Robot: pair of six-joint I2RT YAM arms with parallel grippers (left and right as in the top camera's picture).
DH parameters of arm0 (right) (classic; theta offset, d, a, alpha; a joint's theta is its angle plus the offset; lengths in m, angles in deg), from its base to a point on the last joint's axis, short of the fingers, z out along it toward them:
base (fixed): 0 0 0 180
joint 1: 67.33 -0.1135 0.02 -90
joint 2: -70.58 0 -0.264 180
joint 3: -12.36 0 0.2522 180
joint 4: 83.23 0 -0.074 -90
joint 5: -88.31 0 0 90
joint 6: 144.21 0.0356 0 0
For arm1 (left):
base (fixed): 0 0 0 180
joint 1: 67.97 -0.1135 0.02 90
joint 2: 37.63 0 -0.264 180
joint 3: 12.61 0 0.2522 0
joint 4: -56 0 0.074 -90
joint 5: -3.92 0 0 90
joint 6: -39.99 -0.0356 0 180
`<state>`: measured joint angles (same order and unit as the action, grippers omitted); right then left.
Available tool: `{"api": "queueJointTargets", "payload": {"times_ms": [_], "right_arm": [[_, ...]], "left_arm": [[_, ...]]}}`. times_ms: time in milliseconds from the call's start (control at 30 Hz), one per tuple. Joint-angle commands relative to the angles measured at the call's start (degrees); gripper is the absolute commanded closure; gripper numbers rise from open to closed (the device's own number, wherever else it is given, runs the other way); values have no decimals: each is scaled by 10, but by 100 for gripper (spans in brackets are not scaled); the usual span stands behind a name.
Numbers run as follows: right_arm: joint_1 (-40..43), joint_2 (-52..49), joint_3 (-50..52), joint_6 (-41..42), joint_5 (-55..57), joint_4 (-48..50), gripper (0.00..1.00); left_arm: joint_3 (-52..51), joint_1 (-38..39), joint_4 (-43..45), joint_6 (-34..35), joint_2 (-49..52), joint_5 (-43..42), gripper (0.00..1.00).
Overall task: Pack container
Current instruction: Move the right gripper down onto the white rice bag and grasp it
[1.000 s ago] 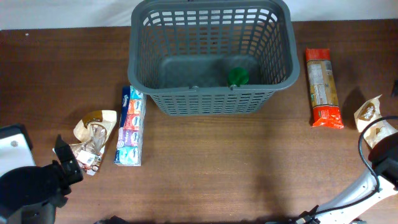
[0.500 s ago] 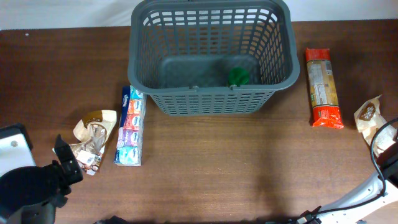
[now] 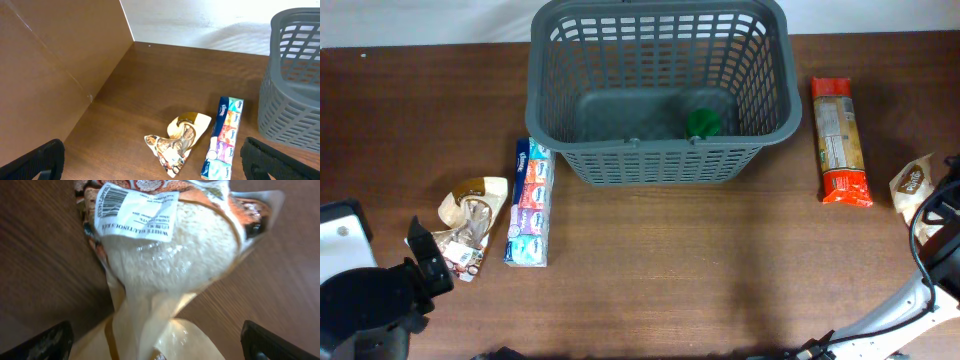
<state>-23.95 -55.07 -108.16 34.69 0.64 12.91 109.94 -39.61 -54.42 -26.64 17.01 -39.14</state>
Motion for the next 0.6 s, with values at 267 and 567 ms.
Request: {"api": "queueJointTargets", "payload": {"times_ms": [267,567], "right_arm": [[-2,-5,89,14,29,59,1],[-2,-9,135,-24,28,95,1]], "left_arm": [[0,0,0,-1,0,2,1],[0,0,0,-1,0,2,0]]}}
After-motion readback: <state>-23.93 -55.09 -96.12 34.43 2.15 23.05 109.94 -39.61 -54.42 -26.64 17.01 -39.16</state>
